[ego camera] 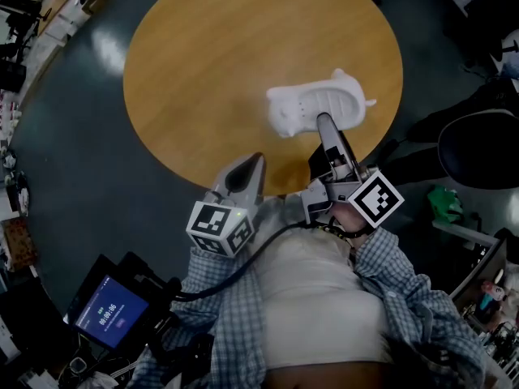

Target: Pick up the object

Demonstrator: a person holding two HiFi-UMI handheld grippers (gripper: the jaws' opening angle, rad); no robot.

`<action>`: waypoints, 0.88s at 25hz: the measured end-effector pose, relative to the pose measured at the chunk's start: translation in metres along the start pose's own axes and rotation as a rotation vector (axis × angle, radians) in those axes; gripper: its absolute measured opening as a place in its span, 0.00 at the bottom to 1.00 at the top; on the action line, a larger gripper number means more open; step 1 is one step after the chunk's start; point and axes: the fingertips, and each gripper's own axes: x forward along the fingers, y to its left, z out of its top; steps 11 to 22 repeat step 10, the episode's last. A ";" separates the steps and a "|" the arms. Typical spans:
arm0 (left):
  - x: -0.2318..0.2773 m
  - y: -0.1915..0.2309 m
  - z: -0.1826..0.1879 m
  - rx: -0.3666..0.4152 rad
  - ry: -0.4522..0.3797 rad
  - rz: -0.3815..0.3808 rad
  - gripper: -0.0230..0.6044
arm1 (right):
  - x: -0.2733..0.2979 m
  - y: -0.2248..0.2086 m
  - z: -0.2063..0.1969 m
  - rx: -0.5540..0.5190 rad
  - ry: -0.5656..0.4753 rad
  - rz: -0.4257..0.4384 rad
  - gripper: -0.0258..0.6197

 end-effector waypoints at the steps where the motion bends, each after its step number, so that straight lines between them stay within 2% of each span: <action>1: 0.000 0.000 0.000 -0.001 0.000 0.000 0.04 | 0.000 0.000 0.000 0.000 0.001 -0.003 0.25; 22: -0.001 0.004 -0.002 -0.009 0.001 0.003 0.04 | 0.002 -0.002 -0.003 -0.021 0.011 -0.020 0.25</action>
